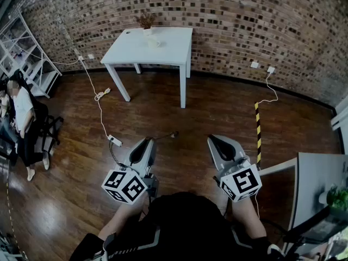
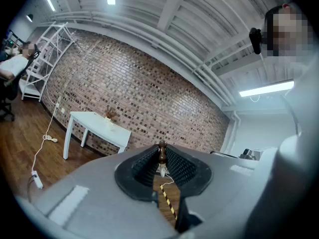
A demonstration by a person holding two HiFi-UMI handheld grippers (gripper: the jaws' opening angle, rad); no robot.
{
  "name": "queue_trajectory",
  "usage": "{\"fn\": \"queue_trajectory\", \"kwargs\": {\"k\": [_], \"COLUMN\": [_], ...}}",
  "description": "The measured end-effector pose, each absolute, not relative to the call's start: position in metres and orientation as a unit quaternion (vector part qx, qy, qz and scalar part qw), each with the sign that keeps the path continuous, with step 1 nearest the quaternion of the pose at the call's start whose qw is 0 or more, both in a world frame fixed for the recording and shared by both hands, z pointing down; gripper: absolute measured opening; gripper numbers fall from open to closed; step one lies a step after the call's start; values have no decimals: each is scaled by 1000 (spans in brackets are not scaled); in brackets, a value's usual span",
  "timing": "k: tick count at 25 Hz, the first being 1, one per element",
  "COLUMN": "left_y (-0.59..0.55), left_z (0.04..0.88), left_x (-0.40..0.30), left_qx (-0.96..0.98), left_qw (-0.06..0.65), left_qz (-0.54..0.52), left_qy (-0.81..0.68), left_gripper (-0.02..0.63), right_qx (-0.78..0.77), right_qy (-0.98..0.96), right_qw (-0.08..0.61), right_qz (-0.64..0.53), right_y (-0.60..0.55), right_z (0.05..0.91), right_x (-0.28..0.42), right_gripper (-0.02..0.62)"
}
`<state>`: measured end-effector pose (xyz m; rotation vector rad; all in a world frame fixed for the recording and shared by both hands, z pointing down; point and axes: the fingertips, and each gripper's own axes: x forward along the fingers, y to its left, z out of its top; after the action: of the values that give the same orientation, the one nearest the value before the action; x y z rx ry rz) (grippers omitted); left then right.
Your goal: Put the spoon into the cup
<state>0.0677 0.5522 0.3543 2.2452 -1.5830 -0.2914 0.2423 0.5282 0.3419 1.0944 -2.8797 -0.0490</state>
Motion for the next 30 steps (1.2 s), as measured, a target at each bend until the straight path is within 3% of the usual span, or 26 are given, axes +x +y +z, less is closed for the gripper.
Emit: {"fn": "queue_trajectory", "kwargs": {"k": [13, 22, 30], "left_y": [459, 396, 341], "left_z": [357, 359, 374], "left_x": [45, -26, -45], "left_qx": [805, 804, 806], "left_qw": [198, 193, 208], "left_qz": [-107, -118, -112], "left_qy": [-549, -549, -543], "left_gripper": [40, 40, 40], "right_qx": [399, 411, 407], "right_qy": [-916, -911, -913], "right_qw": [29, 32, 43], "right_qz": [-23, -16, -8], "right_y": [425, 360, 310], "right_z": [337, 336, 347], "right_x": [238, 184, 157], "right_gripper": [6, 6, 6]}}
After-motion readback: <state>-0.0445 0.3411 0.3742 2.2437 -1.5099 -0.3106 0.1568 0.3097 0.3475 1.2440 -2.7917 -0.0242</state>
